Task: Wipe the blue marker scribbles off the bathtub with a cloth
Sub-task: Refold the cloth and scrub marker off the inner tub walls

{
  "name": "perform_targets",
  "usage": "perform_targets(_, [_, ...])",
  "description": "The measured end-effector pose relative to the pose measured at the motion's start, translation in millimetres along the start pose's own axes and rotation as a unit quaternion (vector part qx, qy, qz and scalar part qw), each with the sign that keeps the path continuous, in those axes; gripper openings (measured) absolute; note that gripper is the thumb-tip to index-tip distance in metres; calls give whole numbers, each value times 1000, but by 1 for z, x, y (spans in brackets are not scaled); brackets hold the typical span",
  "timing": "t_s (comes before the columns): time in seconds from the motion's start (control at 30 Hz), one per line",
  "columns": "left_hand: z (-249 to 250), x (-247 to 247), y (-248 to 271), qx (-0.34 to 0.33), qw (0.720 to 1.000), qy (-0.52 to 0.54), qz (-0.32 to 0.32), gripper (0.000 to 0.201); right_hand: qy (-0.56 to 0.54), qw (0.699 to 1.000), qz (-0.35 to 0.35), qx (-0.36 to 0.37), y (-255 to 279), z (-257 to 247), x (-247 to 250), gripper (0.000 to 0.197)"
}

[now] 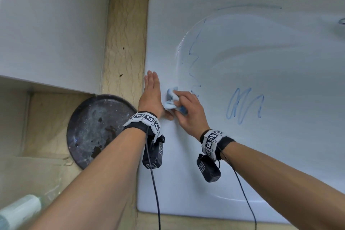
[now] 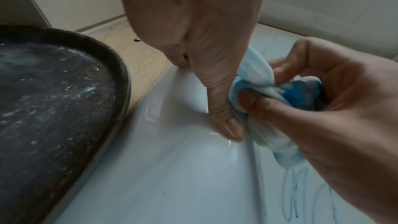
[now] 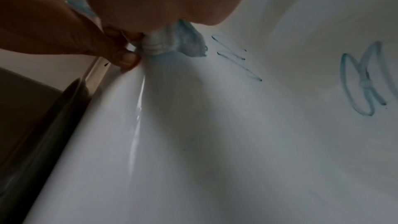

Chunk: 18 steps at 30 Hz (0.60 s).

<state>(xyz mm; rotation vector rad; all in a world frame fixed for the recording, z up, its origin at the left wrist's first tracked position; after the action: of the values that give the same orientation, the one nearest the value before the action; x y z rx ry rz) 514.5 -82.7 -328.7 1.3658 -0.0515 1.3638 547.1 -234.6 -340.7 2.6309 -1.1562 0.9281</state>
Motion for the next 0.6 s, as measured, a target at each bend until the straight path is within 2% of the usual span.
perform_targets(0.33, [0,-2,-2,4,1000,-19,-11,166,-6,996,40,85,-6,10,-4,12])
perform_targets(0.5, [1,0,-1,15,999,-42,-9,169,2,994,112,-11,-82,30,0,34])
perform_targets(0.6, [3,-1,0,18,998,-56,-11,170,12,989,144,-41,-132,46,9,29])
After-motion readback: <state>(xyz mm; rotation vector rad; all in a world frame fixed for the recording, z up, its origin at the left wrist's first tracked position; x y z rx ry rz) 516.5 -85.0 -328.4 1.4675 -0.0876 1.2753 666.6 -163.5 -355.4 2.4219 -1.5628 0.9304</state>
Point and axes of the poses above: each hand's wrist, its own y-axis away from the middle knuckle, its own x-axis out of the back of the hand, z = x × y, the point moved 5 cm from there along -y, towards the middle knuckle, and after that the axes turned 3 degrees about -z, right-handed, at the moved point
